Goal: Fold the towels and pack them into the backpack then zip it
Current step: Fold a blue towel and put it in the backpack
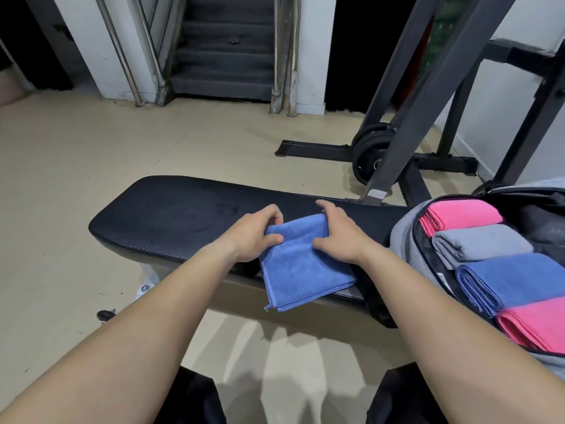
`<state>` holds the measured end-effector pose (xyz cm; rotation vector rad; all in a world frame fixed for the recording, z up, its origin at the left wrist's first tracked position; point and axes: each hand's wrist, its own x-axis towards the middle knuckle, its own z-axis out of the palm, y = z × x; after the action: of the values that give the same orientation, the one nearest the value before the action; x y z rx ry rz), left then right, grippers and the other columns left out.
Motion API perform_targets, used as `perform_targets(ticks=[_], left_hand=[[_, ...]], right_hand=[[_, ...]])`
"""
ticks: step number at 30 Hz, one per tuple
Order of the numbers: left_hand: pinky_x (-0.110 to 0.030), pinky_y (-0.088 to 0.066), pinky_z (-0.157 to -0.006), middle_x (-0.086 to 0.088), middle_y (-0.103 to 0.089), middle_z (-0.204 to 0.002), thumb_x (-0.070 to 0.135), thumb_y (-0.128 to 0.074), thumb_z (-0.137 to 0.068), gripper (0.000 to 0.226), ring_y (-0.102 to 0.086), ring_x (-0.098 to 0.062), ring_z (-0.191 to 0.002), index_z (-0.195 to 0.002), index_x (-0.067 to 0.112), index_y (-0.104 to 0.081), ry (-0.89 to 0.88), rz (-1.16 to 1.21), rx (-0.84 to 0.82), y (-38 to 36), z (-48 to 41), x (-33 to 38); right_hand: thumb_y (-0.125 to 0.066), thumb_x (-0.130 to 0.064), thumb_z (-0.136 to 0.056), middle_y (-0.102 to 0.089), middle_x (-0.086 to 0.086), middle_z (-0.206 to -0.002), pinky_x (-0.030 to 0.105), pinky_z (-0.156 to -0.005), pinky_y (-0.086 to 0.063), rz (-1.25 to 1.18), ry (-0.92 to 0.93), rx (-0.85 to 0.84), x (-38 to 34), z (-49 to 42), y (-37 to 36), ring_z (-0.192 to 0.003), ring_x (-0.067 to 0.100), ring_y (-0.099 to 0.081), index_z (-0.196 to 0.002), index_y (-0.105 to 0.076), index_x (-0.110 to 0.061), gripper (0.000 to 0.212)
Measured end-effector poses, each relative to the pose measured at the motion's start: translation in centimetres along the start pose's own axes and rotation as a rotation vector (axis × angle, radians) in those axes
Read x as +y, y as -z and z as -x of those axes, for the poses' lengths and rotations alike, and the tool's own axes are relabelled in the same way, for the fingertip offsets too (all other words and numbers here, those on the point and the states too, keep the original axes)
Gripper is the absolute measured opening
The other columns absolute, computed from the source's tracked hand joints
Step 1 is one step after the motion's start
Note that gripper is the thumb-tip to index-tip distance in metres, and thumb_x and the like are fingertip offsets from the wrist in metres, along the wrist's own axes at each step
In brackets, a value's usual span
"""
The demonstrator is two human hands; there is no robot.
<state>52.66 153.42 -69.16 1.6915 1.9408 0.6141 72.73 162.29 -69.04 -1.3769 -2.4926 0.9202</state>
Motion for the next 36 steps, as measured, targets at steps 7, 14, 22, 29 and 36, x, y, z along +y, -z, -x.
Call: perform_targets(ticks=[7, 14, 22, 29, 36], left_hand=[[-0.032, -0.045, -0.068, 0.001, -0.061, -0.092, 0.038, -0.072, -0.087, 0.028, -0.055, -0.018, -0.08, -0.101, 0.026, -0.051, 0.114, 0.028, 0.101, -0.1, -1.2, 0.0], [-0.037, -0.054, -0.087, 0.004, -0.069, -0.097, 0.044, -0.084, -0.073, 0.04, -0.064, -0.016, -0.094, -0.096, 0.019, -0.063, 0.39, 0.042, 0.026, 0.2, -2.4, -0.9], [-0.028, -0.05, -0.063, 0.008, -0.069, -0.074, 0.032, -0.079, -0.083, 0.029, -0.071, -0.007, -0.063, -0.1, 0.025, -0.057, 0.355, 0.088, 0.298, 0.0, -3.0, 0.7], [-0.042, -0.06, -0.083, 0.008, -0.069, -0.065, 0.018, -0.077, -0.083, 0.019, -0.074, -0.014, -0.066, -0.092, 0.022, -0.061, 0.324, 0.275, 0.282, 0.1, -2.4, 0.4], [-0.041, -0.063, -0.078, -0.009, -0.069, -0.09, 0.009, -0.07, -0.089, 0.017, -0.073, -0.025, -0.083, -0.095, 0.013, -0.054, 0.239, 0.317, 0.113, 0.9, -0.2, 0.8]], right_hand=[[-0.087, -0.029, -0.069, -0.061, -0.011, -0.104, 0.028, -0.075, -0.046, -0.001, -0.028, -0.047, 1.8, -2.4, 1.2, -0.095, 0.011, -0.06, -0.108, -0.061, -0.029, 0.047], [-0.092, -0.034, -0.066, -0.065, -0.008, -0.081, 0.029, -0.062, -0.042, -0.036, -0.05, -0.012, 2.1, -3.5, 1.7, -0.074, 0.01, -0.059, -0.082, -0.06, -0.021, 0.038], [-0.08, -0.016, -0.082, -0.075, 0.01, -0.084, 0.032, -0.064, -0.055, -0.234, -0.017, 0.047, 2.4, -3.3, 2.2, -0.062, 0.015, -0.074, -0.099, -0.061, -0.018, 0.026], [-0.073, -0.015, -0.089, -0.076, 0.002, -0.085, 0.028, -0.056, -0.054, -0.272, -0.005, 0.031, 2.9, -2.6, 2.3, -0.07, 0.014, -0.075, -0.1, -0.059, -0.019, 0.019], [-0.07, -0.022, -0.087, -0.074, -0.003, -0.081, 0.043, -0.081, -0.056, -0.195, 0.07, -0.014, 3.5, -0.8, 2.4, -0.074, 0.017, -0.069, -0.094, -0.055, -0.029, 0.018]])
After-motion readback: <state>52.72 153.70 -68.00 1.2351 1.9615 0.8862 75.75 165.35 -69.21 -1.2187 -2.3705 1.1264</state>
